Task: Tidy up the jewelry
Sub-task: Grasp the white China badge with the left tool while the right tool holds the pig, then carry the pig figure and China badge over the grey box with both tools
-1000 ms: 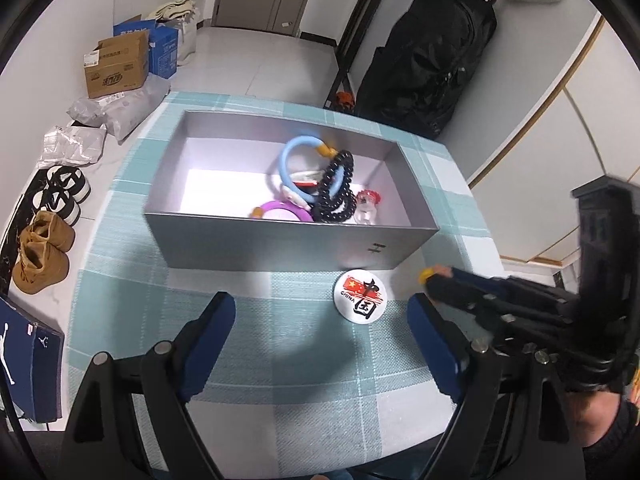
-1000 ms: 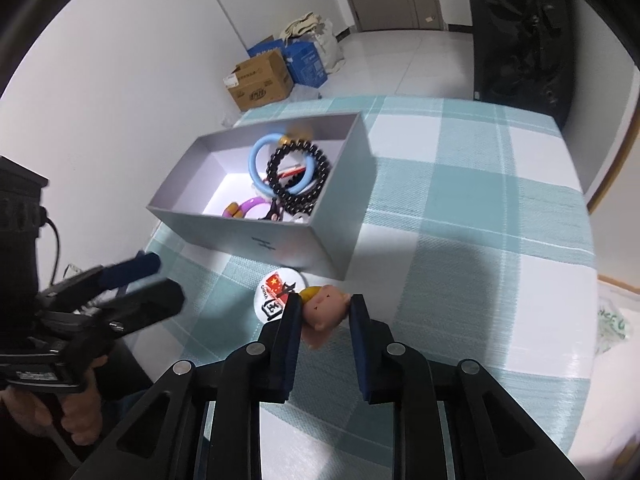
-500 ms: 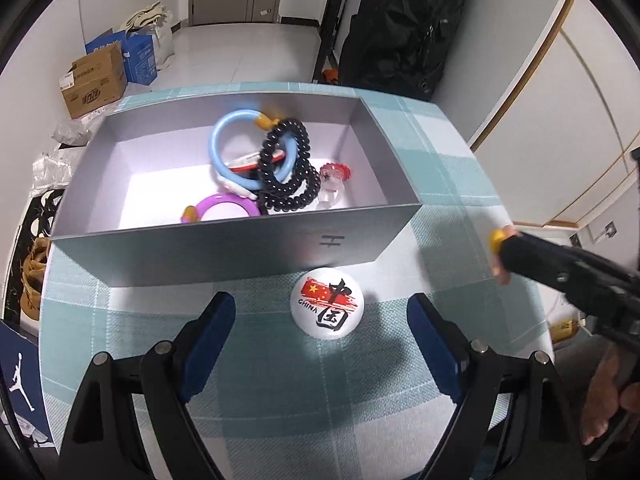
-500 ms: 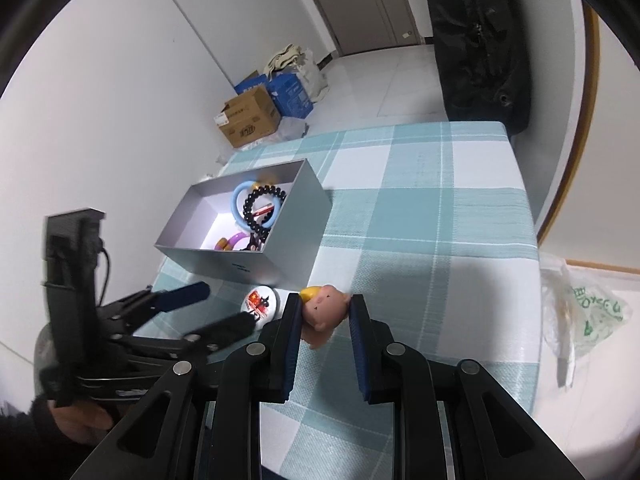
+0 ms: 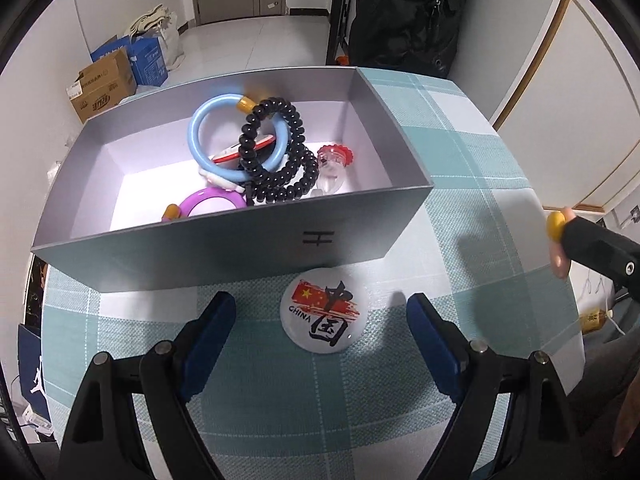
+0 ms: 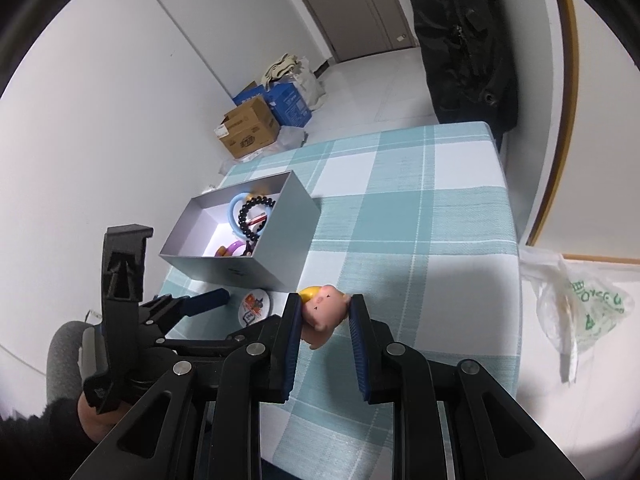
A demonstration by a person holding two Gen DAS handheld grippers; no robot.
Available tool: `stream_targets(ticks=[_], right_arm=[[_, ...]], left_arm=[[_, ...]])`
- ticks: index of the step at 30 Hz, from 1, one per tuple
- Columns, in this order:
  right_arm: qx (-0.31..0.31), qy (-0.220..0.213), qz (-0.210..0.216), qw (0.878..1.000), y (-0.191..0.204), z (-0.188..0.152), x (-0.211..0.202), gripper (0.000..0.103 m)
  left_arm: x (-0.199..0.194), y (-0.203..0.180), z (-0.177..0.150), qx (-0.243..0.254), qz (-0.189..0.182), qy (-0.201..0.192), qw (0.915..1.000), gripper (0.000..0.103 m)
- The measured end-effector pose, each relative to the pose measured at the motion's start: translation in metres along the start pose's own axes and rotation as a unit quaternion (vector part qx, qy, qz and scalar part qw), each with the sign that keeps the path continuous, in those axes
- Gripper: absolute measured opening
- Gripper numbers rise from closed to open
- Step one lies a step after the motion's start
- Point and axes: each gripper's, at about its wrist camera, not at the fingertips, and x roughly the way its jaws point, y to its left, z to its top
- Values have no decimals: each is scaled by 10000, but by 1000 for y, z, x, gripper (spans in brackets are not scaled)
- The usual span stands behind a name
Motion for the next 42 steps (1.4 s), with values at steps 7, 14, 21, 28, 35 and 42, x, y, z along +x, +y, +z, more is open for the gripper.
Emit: stream_targets(ticks=[7,14,21,28,35,42], right_arm=[[95,25,72,9999,-1,0,1,23],[96,44,63,9999,-1,-1,3,23],[121,54,28,9999,0,-1,5,23],[48,8,55,10000,7,1,6,23],[-59,-248,186,9995,20,8,-2,23],[-115,-381,374,9985,38,18,0,23]], left_arm=[[-3,2,-1,45,140,-52,9999,55],[-3,5,2,13,83,6,10000,38],[-4,8,2,-30,-35,49,10000,38],[-8,18,-1,-79,5,99,9999,38],[-27,35,-4,-336,-201,-63,9992,38],[-60,44,6,-630,-532,-643,9945,38]])
